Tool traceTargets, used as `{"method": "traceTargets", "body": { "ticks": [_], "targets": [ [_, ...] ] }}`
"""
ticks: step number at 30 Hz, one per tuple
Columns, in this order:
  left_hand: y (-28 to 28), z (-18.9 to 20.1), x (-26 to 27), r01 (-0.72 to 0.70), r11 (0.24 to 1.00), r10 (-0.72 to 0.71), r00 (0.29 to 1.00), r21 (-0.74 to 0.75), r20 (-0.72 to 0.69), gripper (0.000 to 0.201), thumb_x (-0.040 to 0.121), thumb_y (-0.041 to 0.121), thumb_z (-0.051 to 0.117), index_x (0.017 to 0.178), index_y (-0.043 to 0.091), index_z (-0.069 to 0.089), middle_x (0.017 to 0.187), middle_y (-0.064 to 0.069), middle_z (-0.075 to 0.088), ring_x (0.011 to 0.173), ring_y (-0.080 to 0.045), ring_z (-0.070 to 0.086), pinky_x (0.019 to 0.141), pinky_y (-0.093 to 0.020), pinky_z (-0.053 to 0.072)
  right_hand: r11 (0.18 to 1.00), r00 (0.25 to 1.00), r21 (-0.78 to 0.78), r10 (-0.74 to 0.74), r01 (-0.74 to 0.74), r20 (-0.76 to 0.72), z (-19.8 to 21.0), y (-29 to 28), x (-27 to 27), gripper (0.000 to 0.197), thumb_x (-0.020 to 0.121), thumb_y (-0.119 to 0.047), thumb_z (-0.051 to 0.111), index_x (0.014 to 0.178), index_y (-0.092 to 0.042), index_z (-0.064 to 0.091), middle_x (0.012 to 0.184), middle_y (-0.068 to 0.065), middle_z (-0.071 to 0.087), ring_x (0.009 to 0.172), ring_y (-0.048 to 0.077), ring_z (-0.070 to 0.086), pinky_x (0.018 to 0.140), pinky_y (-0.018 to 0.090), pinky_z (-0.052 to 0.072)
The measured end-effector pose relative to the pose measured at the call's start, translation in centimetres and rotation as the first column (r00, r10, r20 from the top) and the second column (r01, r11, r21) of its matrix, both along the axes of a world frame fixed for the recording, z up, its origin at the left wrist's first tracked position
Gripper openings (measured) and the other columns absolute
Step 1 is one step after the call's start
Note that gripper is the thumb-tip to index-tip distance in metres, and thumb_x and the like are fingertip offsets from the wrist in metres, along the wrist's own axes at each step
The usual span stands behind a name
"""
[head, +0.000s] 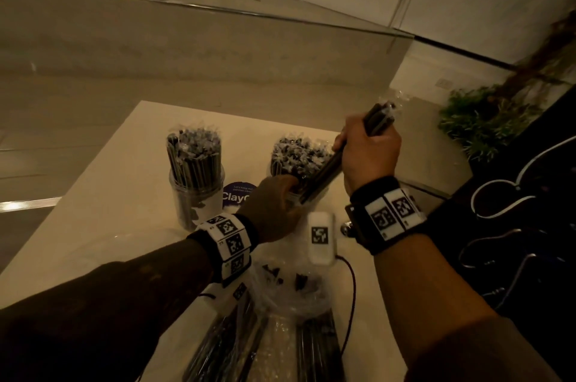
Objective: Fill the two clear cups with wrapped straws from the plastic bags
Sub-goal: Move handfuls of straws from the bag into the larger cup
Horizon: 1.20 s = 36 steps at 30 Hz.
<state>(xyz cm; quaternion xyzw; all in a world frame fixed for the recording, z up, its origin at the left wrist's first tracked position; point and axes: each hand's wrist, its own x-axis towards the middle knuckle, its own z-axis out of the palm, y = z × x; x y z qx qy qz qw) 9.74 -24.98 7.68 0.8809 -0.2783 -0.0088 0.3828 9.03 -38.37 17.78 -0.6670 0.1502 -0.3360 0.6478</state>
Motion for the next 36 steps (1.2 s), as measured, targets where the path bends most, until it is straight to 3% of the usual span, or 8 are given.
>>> {"method": "traceTargets", "body": {
  "ticks": [4, 8, 12, 21, 25, 29, 33, 36],
  "targets": [
    [-0.8, 0.3, 0.9, -0.042, 0.997, 0.040, 0.998, -0.062, -0.046, 0.025, 0.086, 0.023, 0.065, 0.105, 0.013, 0.053, 0.095, 0.001, 0.059, 0.076, -0.009, 0.049, 0.057, -0.007, 0.030, 0.999, 0.999, 0.027, -0.035, 0.035, -0.030, 0.7, 0.3, 2.5, 0.021, 0.091, -0.008, 0.056, 0.071, -0.012, 0.050, 0.052, 0.006, 0.047, 0.040, 0.015, 0.045, 0.042, 0.023, 0.041],
    [-0.8, 0.0, 1.7, -0.048, 0.999, 0.048, 0.999, 0.006, 0.002, 0.022, 0.086, 0.027, 0.064, 0.094, 0.012, 0.050, 0.090, -0.006, 0.062, 0.074, -0.017, 0.052, 0.053, -0.017, 0.031, 0.996, 0.993, 0.007, -0.088, 0.089, -0.073, -0.6, 0.4, 4.0, 0.018, 0.091, -0.014, 0.056, 0.074, -0.013, 0.052, 0.062, 0.013, 0.052, 0.047, 0.020, 0.051, 0.044, 0.024, 0.045],
    [-1.2, -0.6, 2.5, -0.071, 0.995, 0.066, 0.994, 0.066, 0.085, 0.021, 0.092, 0.030, 0.055, 0.093, 0.009, 0.051, 0.086, -0.011, 0.061, 0.074, -0.027, 0.055, 0.060, -0.030, 0.034, 0.989, 0.978, -0.048, -0.144, 0.138, -0.151, -3.5, 0.9, 4.8, 0.009, 0.084, -0.031, 0.058, 0.081, -0.023, 0.062, 0.078, 0.009, 0.067, 0.075, 0.031, 0.067, 0.069, 0.044, 0.058],
    [-1.4, -1.7, 2.9, -0.079, 0.997, 0.080, 0.988, -0.012, 0.134, 0.032, 0.089, 0.031, 0.058, 0.114, 0.011, 0.058, 0.101, -0.008, 0.069, 0.086, -0.026, 0.065, 0.076, -0.039, 0.054, 0.934, 0.960, -0.351, -0.030, -0.072, -0.278, -5.3, 1.7, 2.1, 0.047, 0.076, -0.037, 0.076, 0.114, -0.022, 0.052, 0.106, -0.001, 0.062, 0.099, 0.019, 0.063, 0.078, 0.023, 0.051],
    [-1.4, -2.2, 3.0, -0.115, 0.993, 0.113, 0.979, 0.000, 0.170, 0.022, 0.088, 0.031, 0.061, 0.096, 0.010, 0.057, 0.090, -0.008, 0.067, 0.079, -0.024, 0.061, 0.066, -0.030, 0.045, 0.790, 0.994, -0.613, -0.068, 0.004, -0.082, -1.3, 0.5, 2.1, 0.067, 0.083, -0.038, 0.069, 0.138, -0.016, 0.038, 0.138, 0.004, 0.044, 0.125, 0.017, 0.044, 0.102, 0.028, 0.040],
    [-1.5, -2.5, 2.9, -0.116, 0.992, 0.122, 0.981, -0.049, 0.150, 0.025, 0.088, 0.030, 0.061, 0.102, 0.010, 0.059, 0.094, -0.008, 0.068, 0.082, -0.025, 0.063, 0.069, -0.034, 0.050, 0.494, 0.902, -0.789, -0.020, -0.366, -0.431, -3.1, 0.4, 3.8, 0.048, 0.103, -0.033, 0.036, 0.141, -0.006, 0.043, 0.152, 0.014, 0.036, 0.142, 0.025, 0.029, 0.118, 0.036, 0.023],
    [-1.4, -2.8, 2.6, -0.060, 0.990, 0.084, 0.978, -0.125, 0.191, 0.022, 0.090, 0.025, 0.059, 0.098, 0.005, 0.063, 0.092, -0.014, 0.067, 0.080, -0.030, 0.060, 0.065, -0.028, 0.041, 0.371, 0.808, -0.776, -0.102, -0.511, -0.581, -7.0, 1.0, 3.5, 0.049, 0.104, -0.034, 0.024, 0.145, -0.011, 0.038, 0.154, 0.007, 0.033, 0.146, 0.024, 0.022, 0.118, 0.048, 0.006],
    [-1.0, -3.6, 2.1, -0.068, 0.989, 0.104, 0.951, -0.134, 0.290, 0.019, 0.085, 0.020, 0.062, 0.091, 0.002, 0.064, 0.087, -0.016, 0.061, 0.080, -0.026, 0.052, 0.066, -0.028, 0.039, 0.277, 0.740, -0.766, -0.214, -0.580, -0.638, -8.6, 1.1, 2.9, 0.059, 0.101, -0.046, 0.014, 0.154, -0.019, 0.014, 0.163, 0.000, 0.007, 0.150, 0.017, -0.001, 0.116, 0.058, -0.008]
  ]
}}
